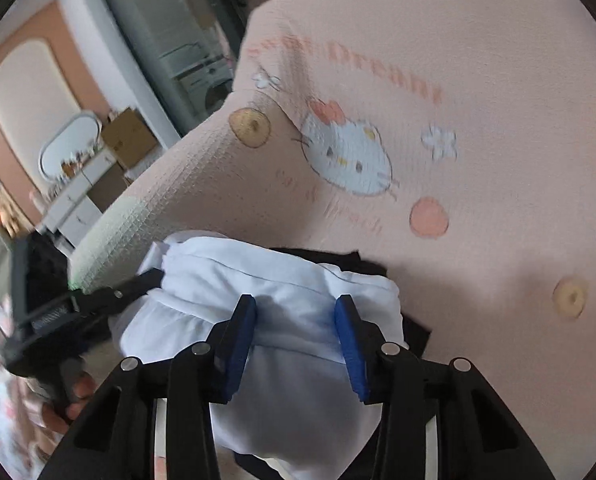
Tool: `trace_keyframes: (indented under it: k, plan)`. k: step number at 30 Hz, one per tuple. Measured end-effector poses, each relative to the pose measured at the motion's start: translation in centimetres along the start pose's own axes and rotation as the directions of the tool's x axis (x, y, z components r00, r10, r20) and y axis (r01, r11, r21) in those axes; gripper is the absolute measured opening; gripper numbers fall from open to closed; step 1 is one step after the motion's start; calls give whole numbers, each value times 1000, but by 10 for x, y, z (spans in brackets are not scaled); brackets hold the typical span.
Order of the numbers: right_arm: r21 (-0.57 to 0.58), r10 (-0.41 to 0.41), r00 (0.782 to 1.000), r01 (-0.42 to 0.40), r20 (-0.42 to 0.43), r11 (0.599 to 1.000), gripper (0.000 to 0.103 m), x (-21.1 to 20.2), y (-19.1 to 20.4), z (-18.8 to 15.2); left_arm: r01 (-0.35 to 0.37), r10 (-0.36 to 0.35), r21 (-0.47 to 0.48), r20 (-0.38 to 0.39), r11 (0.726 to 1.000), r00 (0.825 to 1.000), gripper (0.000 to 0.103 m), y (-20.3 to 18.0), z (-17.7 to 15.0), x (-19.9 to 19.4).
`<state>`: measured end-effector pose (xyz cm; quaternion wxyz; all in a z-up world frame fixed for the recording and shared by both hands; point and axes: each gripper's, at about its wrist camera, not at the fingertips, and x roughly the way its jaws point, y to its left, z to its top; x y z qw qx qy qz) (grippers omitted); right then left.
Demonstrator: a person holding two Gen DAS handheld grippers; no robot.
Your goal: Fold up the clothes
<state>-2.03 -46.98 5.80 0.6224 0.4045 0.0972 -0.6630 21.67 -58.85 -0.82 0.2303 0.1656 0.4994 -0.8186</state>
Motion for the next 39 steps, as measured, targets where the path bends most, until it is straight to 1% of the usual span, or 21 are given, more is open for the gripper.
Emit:
trace_keyframes:
  k: [2,3,5,6,7,8,9,10,11,12,15,17,20,23,26,28,30,32,34,37,39]
  plan:
    - [-2,-22,1000,22,-15,1000,40,7,-1,-6,3,-3,-10,-1,1000,1000,57,2,-5,4]
    - [-4,-33,999,33,-23,999,40,10,-1,-9,-14,14,14,15,1000,1000,58,-2,-6,3]
    - [-7,-55,998,55,-38,998,40,17,-1,-14,-72,68,78,56,994,996,60,-16,-8,-2]
    - [-33,-71,997,70,-32,997,41,16,2,-15,-102,94,107,73,989,993,60,-22,-9,-4]
    - [-46,-84,996,83,-17,996,41,12,6,-15,-134,122,128,92,983,988,63,-29,-9,-8]
    - [-58,-96,995,96,-2,994,44,8,9,-15,-168,153,131,112,977,982,73,-34,-9,-12]
    - [-57,-104,994,105,15,993,51,4,10,-14,-189,174,120,128,975,976,76,-37,-7,-16]
    - [-52,-111,994,112,22,992,56,3,11,-11,-191,176,102,134,976,975,76,-39,-5,-20]
    - [-41,-108,994,109,28,993,63,-1,10,-9,-184,171,89,136,979,976,76,-40,-2,-24]
    - [-30,-106,994,107,33,994,64,-5,9,-6,-176,163,82,138,981,977,76,-41,0,-27]
    - [-2,-54,998,54,36,999,69,-18,8,0,-181,166,96,143,979,976,76,-49,6,-33]
    - [-19,-54,998,55,40,998,70,-26,11,0,-194,178,110,144,975,974,76,-56,9,-36]
    - [-60,-82,995,85,48,995,70,-36,19,-3,-263,242,152,144,953,959,76,-66,9,-37]
    - [-101,-109,992,115,57,988,71,-47,27,-6,-337,303,212,179,917,936,76,-81,1,-40]
    - [-141,-136,988,144,67,979,73,-57,35,-10,-352,314,219,190,910,930,76,-91,-8,-45]
    - [-168,-153,985,164,74,972,73,-64,40,-12,-373,329,225,211,900,921,76,-100,-16,-51]
    - [-194,-171,982,184,82,964,74,-71,46,-15,-417,359,255,245,872,901,76,-110,-25,-57]
    - [-220,-188,978,203,90,954,74,-78,51,-17,-471,392,301,286,829,874,76,-125,-37,-64]
    - [-244,-207,972,229,111,942,74,-92,57,-23,-511,413,353,318,784,854,76,-141,-52,-71]
    - [-274,-240,957,278,164,921,77,-124,67,-37,-548,432,411,345,729,833,76,-159,-74,-80]
    - [-287,-239,952,287,190,914,78,-143,71,-45,-564,436,439,362,700,824,76,-171,-92,-88]
